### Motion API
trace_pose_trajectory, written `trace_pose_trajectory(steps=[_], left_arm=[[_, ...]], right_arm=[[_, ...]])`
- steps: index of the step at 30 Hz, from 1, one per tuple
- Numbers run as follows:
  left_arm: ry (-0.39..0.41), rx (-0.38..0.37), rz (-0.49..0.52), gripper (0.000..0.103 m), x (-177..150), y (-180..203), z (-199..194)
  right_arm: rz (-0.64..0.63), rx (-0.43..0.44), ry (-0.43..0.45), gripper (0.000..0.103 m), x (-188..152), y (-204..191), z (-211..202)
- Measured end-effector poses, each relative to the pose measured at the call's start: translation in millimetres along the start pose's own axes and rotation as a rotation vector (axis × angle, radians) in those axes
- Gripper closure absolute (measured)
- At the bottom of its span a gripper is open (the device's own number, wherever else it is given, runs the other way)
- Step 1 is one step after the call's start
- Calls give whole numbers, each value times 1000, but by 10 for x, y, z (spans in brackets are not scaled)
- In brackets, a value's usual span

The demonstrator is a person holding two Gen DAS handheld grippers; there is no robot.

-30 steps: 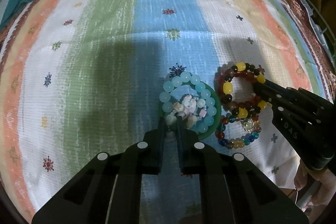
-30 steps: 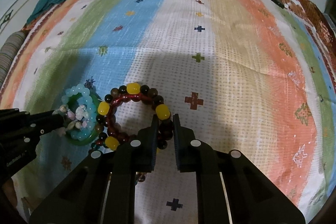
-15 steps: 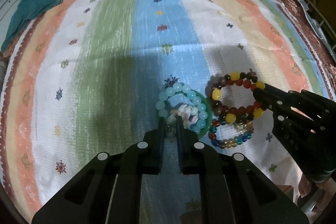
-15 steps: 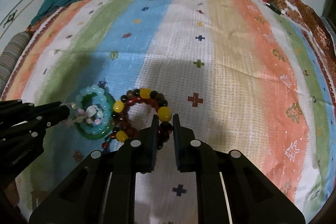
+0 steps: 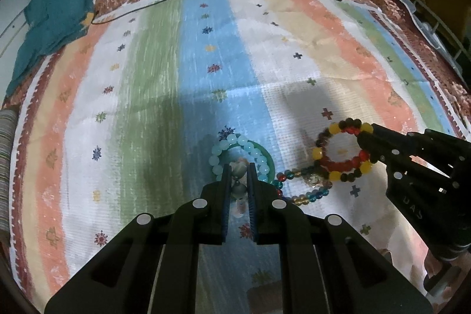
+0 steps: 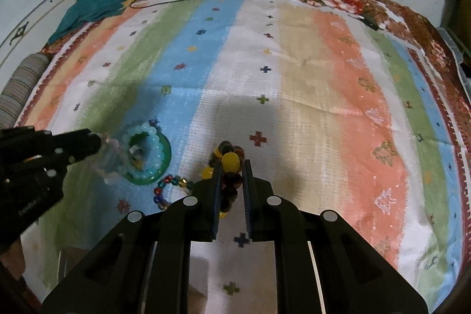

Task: Organize jewelry
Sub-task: 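Lift the white bracelet with left tool while right tool lifts black-and-yellow bracelet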

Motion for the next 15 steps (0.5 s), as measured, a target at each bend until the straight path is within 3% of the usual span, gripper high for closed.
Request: trace_pose_trajectory(steps=[15], left_arm=[[52,-4,15,93,-45,150,-333]], right_arm=[[10,-7,44,89,-117,134,-352]])
Point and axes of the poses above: each gripper's, at about its wrist camera, not at the fingertips, and z roughly the way its jaws point, y to its right, x to its top, the point moved 2 cm from there along z, roughly the way its jaws point, and after that the axes turned 12 degrees about z, right-handed, at the moved point
